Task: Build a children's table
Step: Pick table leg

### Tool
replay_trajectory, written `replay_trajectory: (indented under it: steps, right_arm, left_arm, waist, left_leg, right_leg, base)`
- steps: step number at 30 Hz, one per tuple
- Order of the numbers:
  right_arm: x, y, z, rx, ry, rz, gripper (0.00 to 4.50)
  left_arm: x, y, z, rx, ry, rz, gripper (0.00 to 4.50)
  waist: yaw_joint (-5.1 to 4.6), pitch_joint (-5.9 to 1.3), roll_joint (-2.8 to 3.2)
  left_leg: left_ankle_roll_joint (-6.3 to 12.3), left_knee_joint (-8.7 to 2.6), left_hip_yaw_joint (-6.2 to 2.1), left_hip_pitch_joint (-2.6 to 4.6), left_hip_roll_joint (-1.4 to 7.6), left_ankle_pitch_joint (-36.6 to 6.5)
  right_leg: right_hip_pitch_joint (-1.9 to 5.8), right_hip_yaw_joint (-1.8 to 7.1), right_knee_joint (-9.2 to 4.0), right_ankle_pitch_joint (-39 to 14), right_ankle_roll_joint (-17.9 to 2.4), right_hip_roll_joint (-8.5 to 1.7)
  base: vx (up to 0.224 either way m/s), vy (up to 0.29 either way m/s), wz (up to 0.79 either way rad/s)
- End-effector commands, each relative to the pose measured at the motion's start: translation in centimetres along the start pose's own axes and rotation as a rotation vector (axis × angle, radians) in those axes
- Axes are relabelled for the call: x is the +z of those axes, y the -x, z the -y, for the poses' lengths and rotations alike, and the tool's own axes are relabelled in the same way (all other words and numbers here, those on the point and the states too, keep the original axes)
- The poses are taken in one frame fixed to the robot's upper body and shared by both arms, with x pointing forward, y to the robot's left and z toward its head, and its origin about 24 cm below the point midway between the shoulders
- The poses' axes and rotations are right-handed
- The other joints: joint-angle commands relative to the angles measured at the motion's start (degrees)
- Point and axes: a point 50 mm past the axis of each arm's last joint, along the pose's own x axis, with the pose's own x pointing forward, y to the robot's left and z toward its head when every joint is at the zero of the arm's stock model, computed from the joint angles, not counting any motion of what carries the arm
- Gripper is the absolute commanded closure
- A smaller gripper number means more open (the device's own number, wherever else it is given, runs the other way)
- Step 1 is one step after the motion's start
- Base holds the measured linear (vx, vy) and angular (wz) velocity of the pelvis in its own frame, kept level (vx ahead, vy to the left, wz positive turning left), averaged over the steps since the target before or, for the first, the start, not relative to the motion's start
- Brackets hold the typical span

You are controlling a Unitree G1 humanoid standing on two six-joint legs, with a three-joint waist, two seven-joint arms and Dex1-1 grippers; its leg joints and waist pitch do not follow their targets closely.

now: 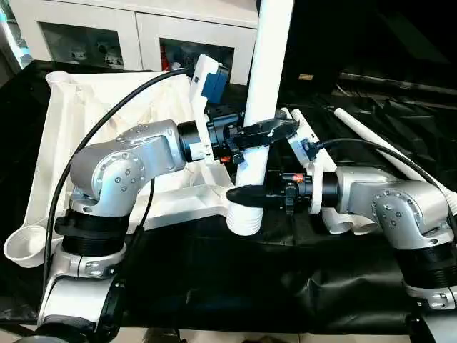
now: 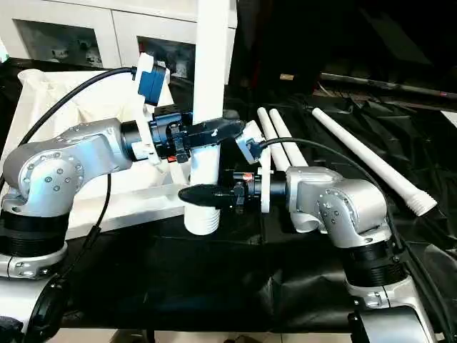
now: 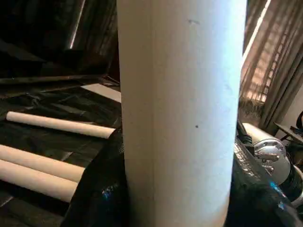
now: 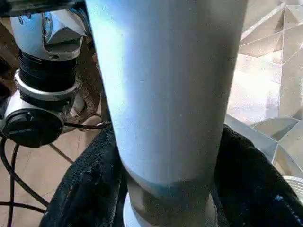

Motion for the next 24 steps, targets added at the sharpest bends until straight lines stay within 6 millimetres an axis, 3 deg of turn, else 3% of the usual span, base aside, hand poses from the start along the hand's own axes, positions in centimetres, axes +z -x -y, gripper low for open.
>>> replay_trajectory:
  steps: [1, 12, 13, 16, 18, 24]
  right_arm:
    - [-0.12, -0.12, 0.06, -0.019, 0.002, -0.013, 1.54]
    - [0.03, -0.12, -0.06, -0.004, -0.002, 0.004, 1.54]
    - [0.04, -0.12, -0.06, -0.003, -0.002, 0.004, 1.81]
    - [0.07, -0.18, -0.17, 0.007, -0.006, 0.012, 1.87]
    - [0.06, -0.18, -0.19, 0.009, -0.006, 0.013, 2.25]
    - [0.07, -0.17, -0.18, 0.010, -0.008, 0.017, 2.49]
  left_arm:
    - [0.39, -0.94, 1.21, -0.094, -0.014, 0.000, 2.62]
    - [0.19, -0.79, 1.52, -0.122, -0.019, -0.021, 2.62]
    - [0.18, -0.79, 1.53, -0.123, -0.019, -0.022, 2.62]
    - [0.22, -0.83, 1.61, -0.132, -0.014, -0.020, 2.62]
    - [0.24, -0.84, 1.60, -0.132, -0.014, -0.020, 2.62]
    - [0.39, -0.80, 1.44, -0.128, -0.011, -0.014, 2.62]
  waist:
    - [-0.13, -4.32, 0.02]
    - [-0.09, -4.36, 0.29]
    - [-0.10, -4.37, 0.29]
    - [-0.08, -4.37, 0.37]
    - [-0.09, -4.33, 0.35]
    - [-0.06, -4.35, 0.50]
  left_leg:
    - [-2.17, -3.38, 0.16, 0.97, 0.96, -8.7]
    - [-2.28, -3.42, 0.11, 1.07, 0.99, -8.9]
    - [-2.28, -3.43, 0.10, 1.06, 1.00, -8.9]
    - [-2.23, -3.42, 0.11, 1.12, 1.01, -9.1]
    - [-2.27, -3.43, 0.11, 1.13, 1.03, -9.3]
    - [-2.52, -3.45, 0.07, 1.11, 1.00, -9.4]
  right_leg:
    - [3.01, 2.56, -4.73, -13.3, -6.4, -3.80]
    - [3.00, 2.53, -4.63, -12.7, -6.8, -3.78]
    - [3.02, 2.53, -4.60, -12.4, -6.9, -3.77]
    - [3.03, 2.54, -4.60, -12.4, -7.1, -3.81]
    - [2.98, 2.53, -4.66, -12.7, -7.1, -3.79]
    - [3.00, 2.53, -4.67, -12.6, -7.0, -3.77]
  base:
    - [0.000, 0.000, 0.00]
    - [0.000, 0.000, 0.00]
    - [0.000, 0.000, 0.00]
    - [0.000, 0.000, 0.00]
    - [0.000, 0.000, 0.00]
    - [0.000, 0.000, 0.00]
